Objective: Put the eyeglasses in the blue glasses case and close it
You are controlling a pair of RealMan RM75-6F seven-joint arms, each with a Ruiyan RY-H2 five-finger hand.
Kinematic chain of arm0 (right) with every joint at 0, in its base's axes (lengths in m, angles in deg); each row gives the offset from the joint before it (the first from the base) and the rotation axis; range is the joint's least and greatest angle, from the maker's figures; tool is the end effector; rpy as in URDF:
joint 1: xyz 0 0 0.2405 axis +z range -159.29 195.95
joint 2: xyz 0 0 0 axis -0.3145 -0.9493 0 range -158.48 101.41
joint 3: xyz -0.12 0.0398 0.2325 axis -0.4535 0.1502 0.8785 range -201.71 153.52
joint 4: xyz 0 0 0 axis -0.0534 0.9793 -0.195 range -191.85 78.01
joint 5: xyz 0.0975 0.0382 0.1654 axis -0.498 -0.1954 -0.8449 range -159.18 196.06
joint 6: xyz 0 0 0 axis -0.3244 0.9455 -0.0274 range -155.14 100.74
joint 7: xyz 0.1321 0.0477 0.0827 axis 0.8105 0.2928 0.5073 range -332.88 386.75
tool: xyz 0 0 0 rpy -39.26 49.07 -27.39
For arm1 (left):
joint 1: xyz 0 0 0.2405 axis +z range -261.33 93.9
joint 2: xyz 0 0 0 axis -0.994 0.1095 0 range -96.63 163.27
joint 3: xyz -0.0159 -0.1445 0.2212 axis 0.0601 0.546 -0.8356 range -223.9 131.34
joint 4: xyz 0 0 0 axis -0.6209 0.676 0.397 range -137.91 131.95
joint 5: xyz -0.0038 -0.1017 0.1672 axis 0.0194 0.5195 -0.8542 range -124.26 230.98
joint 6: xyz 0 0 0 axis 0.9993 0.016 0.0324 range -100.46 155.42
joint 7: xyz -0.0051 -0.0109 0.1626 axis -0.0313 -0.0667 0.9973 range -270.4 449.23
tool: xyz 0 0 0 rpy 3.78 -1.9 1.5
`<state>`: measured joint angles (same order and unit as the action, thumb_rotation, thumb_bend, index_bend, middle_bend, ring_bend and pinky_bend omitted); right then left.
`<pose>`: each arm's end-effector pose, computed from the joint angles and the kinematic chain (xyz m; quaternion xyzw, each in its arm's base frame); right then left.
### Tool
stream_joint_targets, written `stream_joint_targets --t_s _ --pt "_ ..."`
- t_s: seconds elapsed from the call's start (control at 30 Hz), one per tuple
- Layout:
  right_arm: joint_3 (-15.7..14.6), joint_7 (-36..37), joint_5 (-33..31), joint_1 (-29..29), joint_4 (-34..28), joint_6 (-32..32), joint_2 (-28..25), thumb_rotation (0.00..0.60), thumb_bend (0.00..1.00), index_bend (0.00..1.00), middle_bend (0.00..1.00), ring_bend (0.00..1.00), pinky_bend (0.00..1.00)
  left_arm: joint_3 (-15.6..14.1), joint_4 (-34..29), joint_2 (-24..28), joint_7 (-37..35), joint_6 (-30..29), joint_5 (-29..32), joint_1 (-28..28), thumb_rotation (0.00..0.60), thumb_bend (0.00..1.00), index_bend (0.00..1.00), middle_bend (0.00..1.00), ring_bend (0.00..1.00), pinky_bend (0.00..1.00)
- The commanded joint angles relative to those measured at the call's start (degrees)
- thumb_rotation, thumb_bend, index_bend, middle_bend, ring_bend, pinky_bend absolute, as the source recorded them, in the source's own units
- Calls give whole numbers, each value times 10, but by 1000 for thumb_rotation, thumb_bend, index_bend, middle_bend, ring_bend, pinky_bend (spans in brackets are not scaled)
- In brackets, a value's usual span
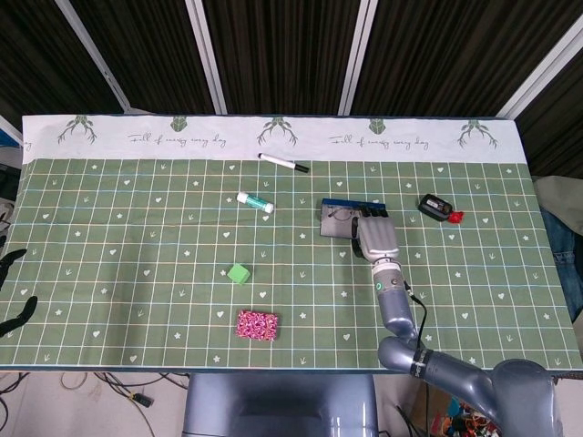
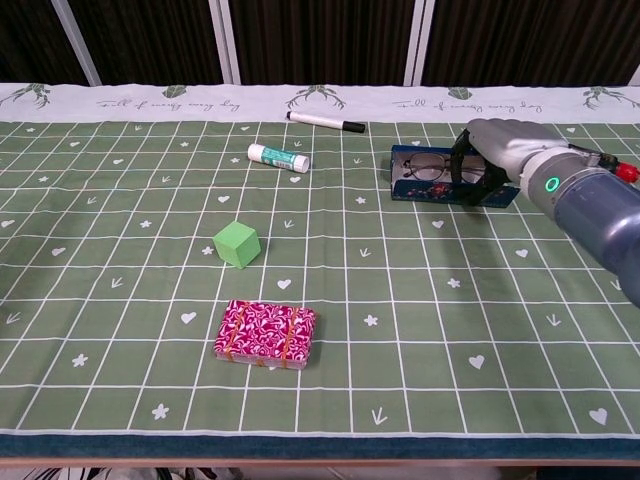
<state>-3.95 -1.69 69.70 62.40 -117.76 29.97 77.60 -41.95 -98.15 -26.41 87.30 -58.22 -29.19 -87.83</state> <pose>-0.1793 -0.4121 -0.0431 0.6447 -0.4176 0.3352 0.5456 -0.3159 0.1997 0.2056 -0.5641 -0.3950 -0.3920 0.6100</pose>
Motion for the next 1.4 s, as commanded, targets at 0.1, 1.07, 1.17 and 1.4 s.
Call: stream_joint_targets --t_s 0.1,1.07,1.17,1.4 --pt "-5 6 7 -9 -31 5 -18 600 515 660 209 215 198 0 0 0 0 0 0 0 600 316 155 0 0 0" --pt "-47 -128 -59 -25 -277 39 -149 600 516 690 201 210 198 -1 -3 0 0 -3 -4 1 600 316 155 0 0 0" --pt "-42 -131 -74 -17 -274 36 -147 600 516 690 201 210 198 -1 -3 0 0 -2 -3 1 600 316 155 0 0 0" --pt "-29 -146 -112 7 -251 28 -139 600 517 693 201 210 198 -1 -2 0 -2 -3 -4 1 600 316 155 0 0 0"
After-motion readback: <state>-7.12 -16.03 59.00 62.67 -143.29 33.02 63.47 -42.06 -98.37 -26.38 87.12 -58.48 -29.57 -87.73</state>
